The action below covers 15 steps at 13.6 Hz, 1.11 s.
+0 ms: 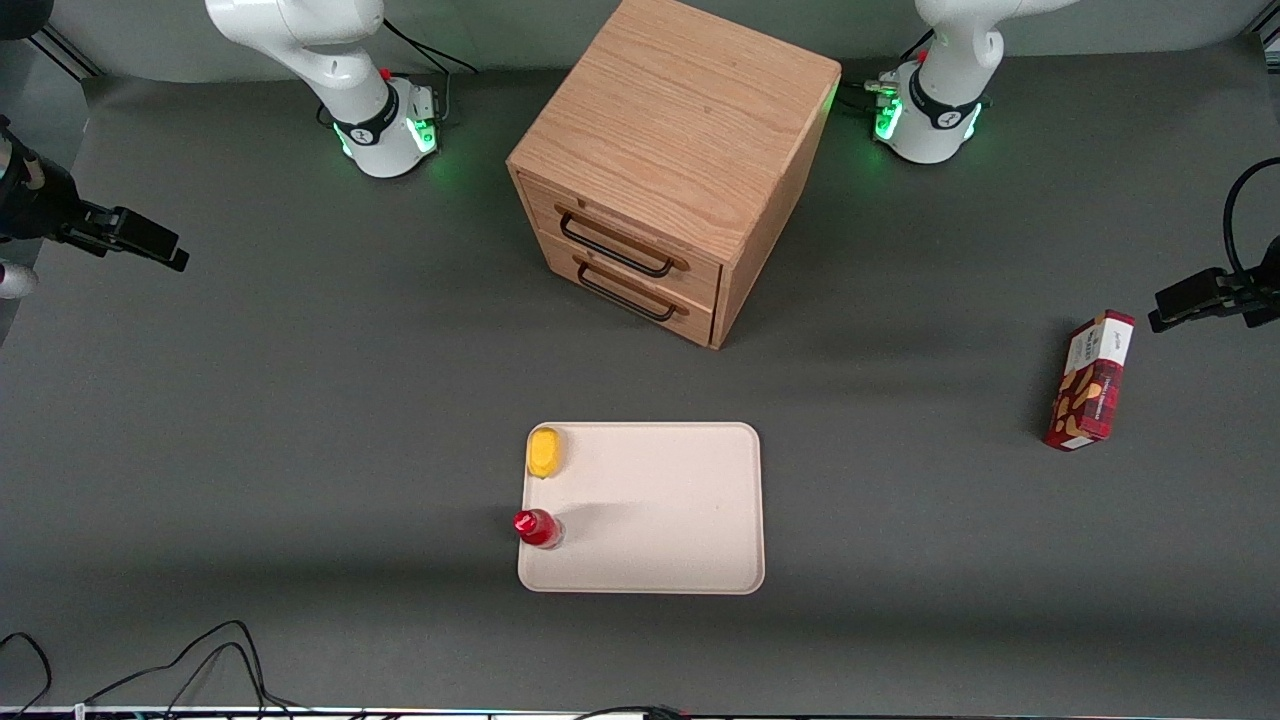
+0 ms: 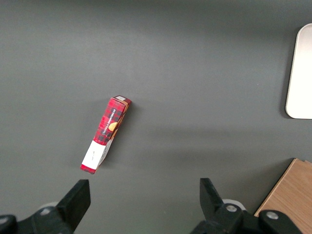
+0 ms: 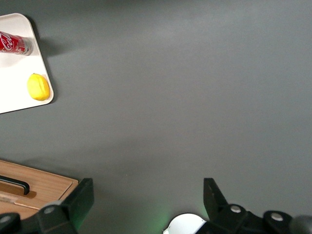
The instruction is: Open upper drawer
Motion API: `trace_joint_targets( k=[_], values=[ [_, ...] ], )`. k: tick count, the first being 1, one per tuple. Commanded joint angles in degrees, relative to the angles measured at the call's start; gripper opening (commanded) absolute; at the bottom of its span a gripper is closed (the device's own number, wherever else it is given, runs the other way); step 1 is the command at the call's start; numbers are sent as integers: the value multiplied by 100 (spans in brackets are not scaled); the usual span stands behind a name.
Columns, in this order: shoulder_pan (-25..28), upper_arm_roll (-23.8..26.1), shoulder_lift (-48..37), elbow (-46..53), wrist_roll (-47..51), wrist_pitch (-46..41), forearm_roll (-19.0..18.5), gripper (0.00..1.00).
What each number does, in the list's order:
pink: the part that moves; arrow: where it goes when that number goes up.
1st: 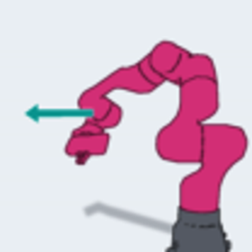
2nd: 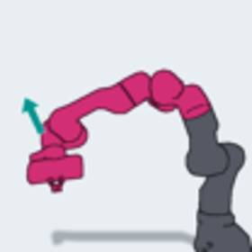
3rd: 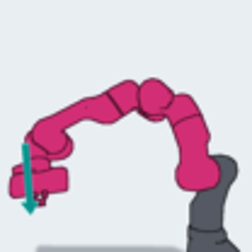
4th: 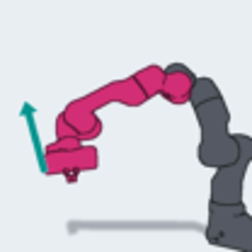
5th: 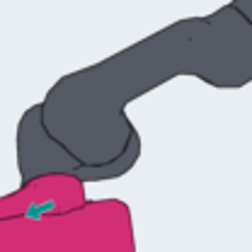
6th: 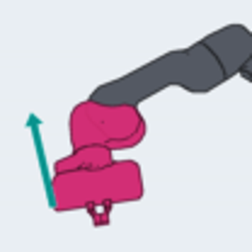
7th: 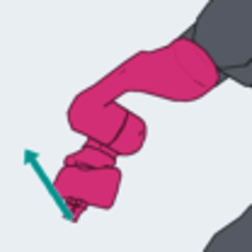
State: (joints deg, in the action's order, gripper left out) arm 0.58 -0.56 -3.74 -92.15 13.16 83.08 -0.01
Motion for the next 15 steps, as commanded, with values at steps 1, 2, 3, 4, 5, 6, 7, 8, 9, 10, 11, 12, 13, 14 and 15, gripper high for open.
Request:
trace_joint_targets(
  k=[1, 2, 3, 4, 5, 6, 7, 8, 9, 10, 11, 12, 13, 14, 15],
  values=[
    [-23, -14, 84, 154, 11, -72, 10, 100],
    [-23, -5, 84, 162, 20, -72, 18, 100],
    [-23, -5, 119, 206, 20, -72, 18, 100],
    [-23, -5, 180, 302, 72, -81, 36, 100],
    [-32, -14, 198, 355, 12, -90, 36, 100],
    [-23, -66, 198, 382, -6, -90, 53, 100],
    [-15, -67, 198, 391, -50, -98, 71, 100],
    [12, -67, 198, 417, -233, -90, 62, 100],
    [21, -58, 198, 452, -748, -98, 80, 100],
    [21, -58, 198, 479, -1484, -99, 97, 100],
    [29, -49, 224, 557, -2257, -99, 106, 100],
    [47, -14, 286, 645, -2796, -116, 124, 100],
    [64, 3, 304, 681, -3149, -125, 306, 100],
    [73, 12, 330, 707, -3414, -125, 604, 100],
    [91, 108, 356, 768, -3451, -125, 825, 100]
  ],
)
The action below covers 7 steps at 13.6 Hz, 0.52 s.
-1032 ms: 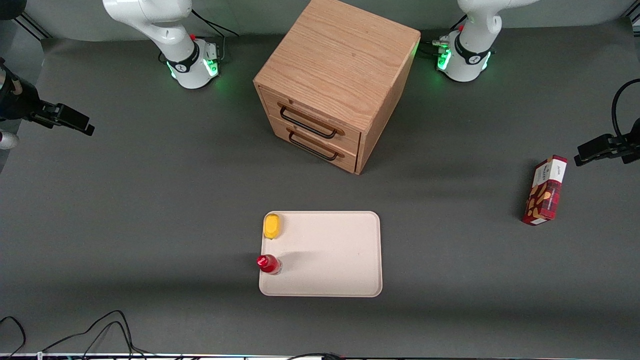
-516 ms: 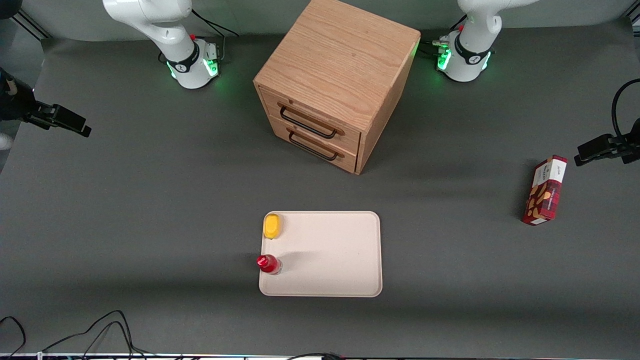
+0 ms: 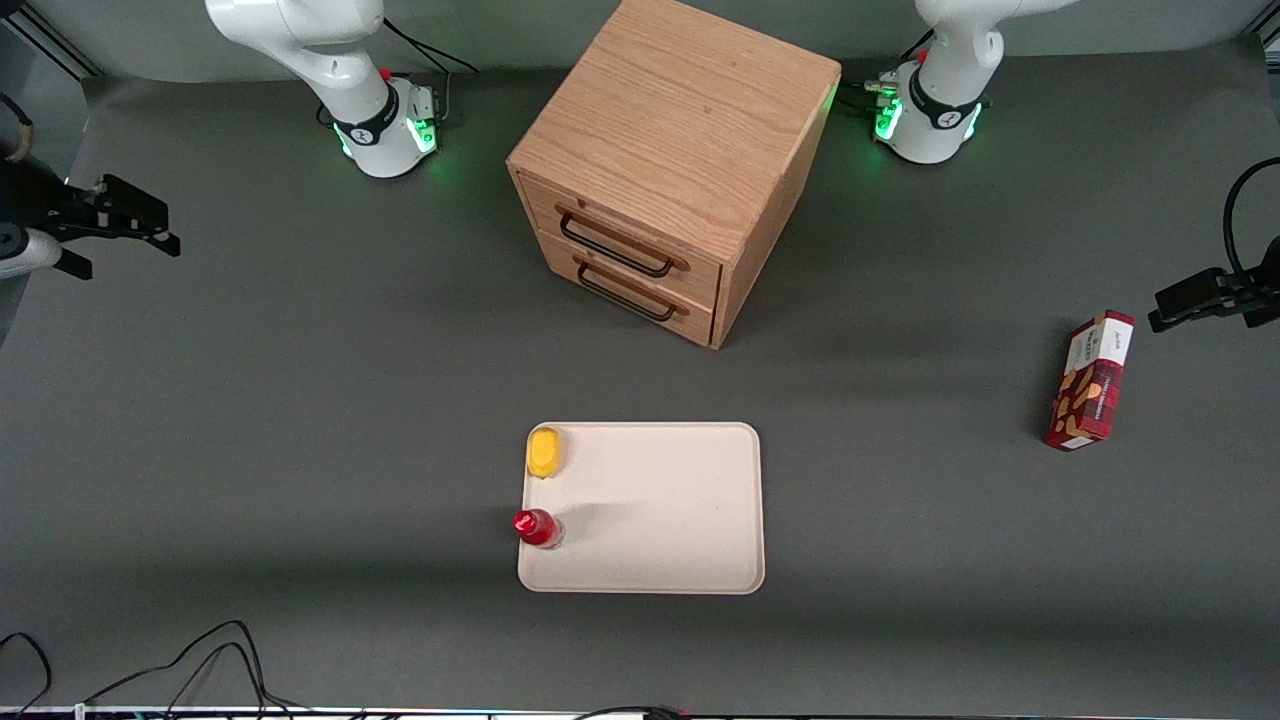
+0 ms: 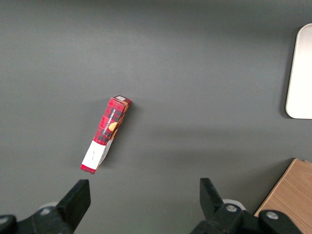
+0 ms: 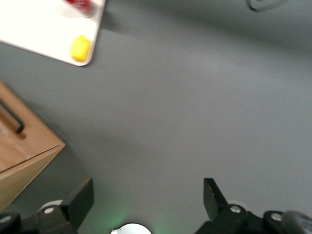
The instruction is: Open upper drawer
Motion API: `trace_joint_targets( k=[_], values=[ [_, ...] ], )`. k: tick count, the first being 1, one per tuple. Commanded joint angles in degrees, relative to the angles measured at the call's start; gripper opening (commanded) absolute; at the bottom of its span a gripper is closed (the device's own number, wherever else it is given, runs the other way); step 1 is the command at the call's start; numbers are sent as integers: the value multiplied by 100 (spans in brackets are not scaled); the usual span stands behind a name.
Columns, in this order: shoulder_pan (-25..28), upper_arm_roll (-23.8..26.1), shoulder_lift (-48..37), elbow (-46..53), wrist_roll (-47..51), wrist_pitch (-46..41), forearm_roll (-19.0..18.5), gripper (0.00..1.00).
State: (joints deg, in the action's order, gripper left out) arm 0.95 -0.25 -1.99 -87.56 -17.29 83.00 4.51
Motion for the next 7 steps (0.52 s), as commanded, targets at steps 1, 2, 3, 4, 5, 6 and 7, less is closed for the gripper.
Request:
trace_joint_targets(
  k=[1, 2, 3, 4, 5, 6, 7],
  values=[
    [63, 261, 207, 336, -424, -117, 453, 100],
    [72, 350, 242, 362, -407, -117, 489, 100],
    [72, 525, 312, 380, -407, -117, 733, 100],
    [63, 631, 435, 398, -424, -109, 1110, 100],
    [81, 693, 697, 494, -433, -117, 1392, 100],
    [72, 963, 961, 538, -459, -135, 1534, 100],
    [72, 1357, 1094, 547, -607, -118, 1466, 100]
  ],
)
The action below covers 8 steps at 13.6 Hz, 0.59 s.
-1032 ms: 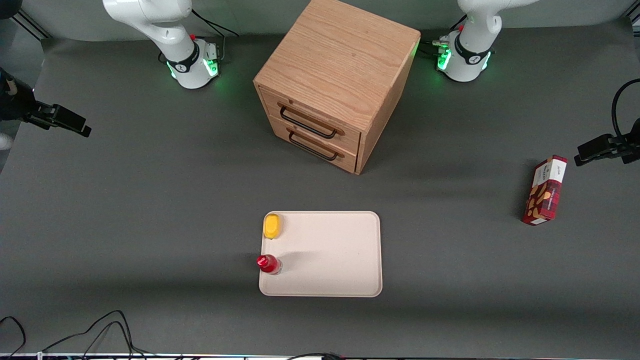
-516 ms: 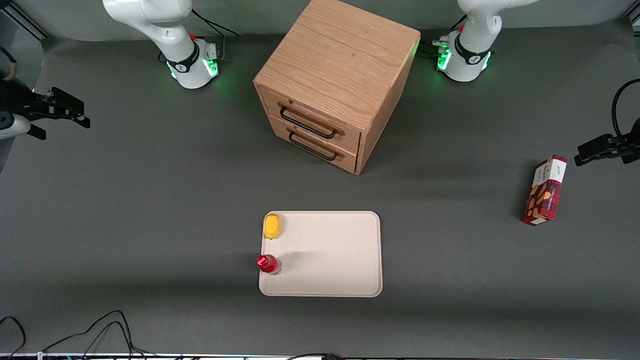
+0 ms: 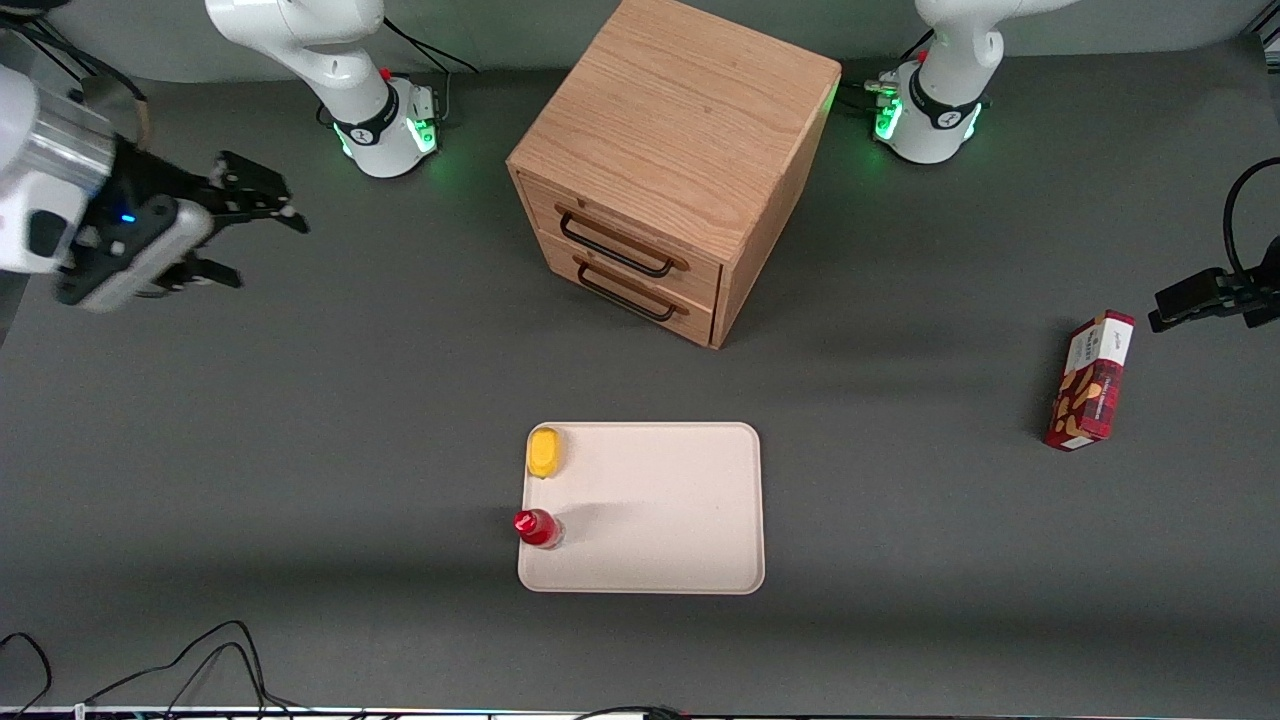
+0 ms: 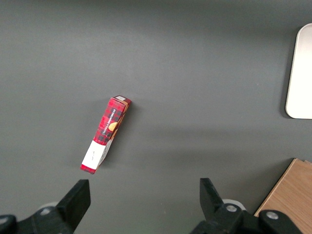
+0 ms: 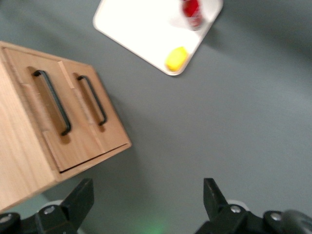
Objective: Open upper drawer
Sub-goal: 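Move the right gripper toward the upper drawer's black handle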
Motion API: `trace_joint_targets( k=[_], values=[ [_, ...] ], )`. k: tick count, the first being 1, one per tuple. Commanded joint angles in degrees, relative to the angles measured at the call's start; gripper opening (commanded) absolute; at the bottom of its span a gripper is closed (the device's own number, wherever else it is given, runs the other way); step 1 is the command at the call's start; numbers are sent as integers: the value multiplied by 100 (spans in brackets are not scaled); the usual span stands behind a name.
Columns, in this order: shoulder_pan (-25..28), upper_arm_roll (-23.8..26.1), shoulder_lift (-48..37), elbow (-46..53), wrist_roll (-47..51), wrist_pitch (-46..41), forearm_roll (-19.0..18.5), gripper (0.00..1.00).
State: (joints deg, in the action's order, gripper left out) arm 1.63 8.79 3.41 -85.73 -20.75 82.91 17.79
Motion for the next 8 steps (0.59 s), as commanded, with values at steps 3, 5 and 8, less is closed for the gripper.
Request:
trace_joint_targets(
  k=[3, 5, 8],
  values=[
    [13, 1280, 1378, 548, -289, -3, 103, 100],
    [179, 1668, 1705, 575, -236, 241, -177, 100],
    [329, 1985, 2118, 531, -114, 541, -276, 100]
  ],
)
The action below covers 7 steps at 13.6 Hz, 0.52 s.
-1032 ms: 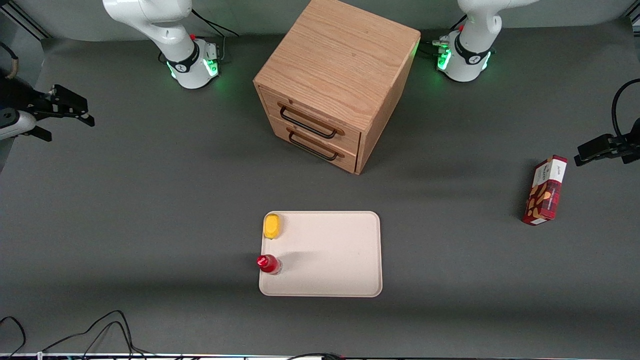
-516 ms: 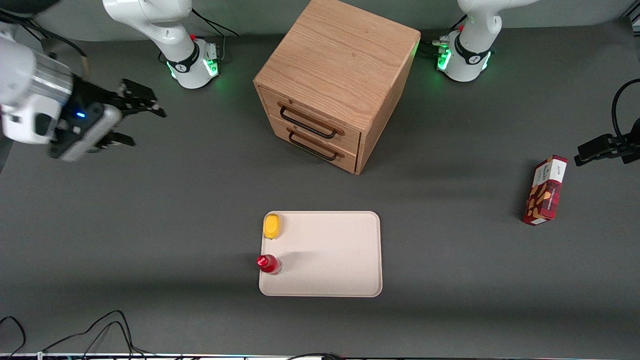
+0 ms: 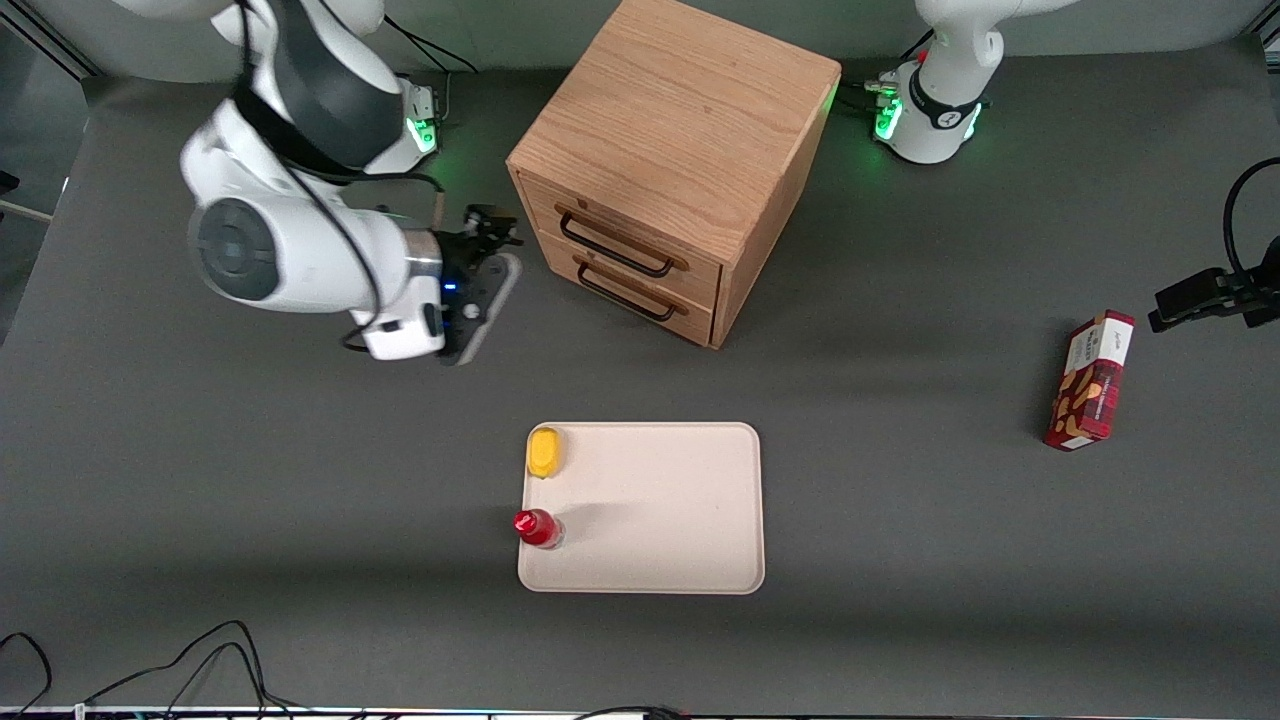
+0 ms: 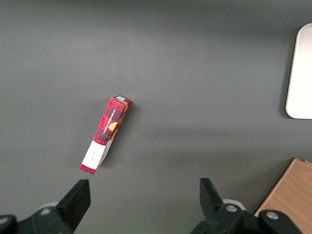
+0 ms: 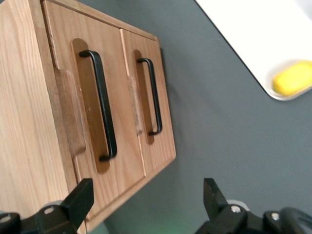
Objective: Open upper drawer
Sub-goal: 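Move the right gripper toward the upper drawer's black handle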
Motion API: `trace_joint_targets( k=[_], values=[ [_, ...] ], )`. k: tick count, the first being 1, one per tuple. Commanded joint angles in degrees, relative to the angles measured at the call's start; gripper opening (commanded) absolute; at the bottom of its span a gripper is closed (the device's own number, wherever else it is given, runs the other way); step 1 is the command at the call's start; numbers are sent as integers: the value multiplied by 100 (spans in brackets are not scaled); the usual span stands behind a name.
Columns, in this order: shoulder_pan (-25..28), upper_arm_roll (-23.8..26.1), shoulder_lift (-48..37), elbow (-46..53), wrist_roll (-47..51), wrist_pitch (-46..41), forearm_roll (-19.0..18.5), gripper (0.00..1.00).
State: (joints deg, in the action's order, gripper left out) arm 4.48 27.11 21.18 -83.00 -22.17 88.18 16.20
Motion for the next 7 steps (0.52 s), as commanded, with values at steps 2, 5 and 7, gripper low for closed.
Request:
trace_joint_targets(
  k=[2, 5, 7],
  values=[
    [210, 311, 545, 240, 405, 225, -239, 100],
    [308, 479, 765, 22, 854, 523, -390, 100],
    [299, 637, 721, -329, 881, 858, -390, 100]
  ],
)
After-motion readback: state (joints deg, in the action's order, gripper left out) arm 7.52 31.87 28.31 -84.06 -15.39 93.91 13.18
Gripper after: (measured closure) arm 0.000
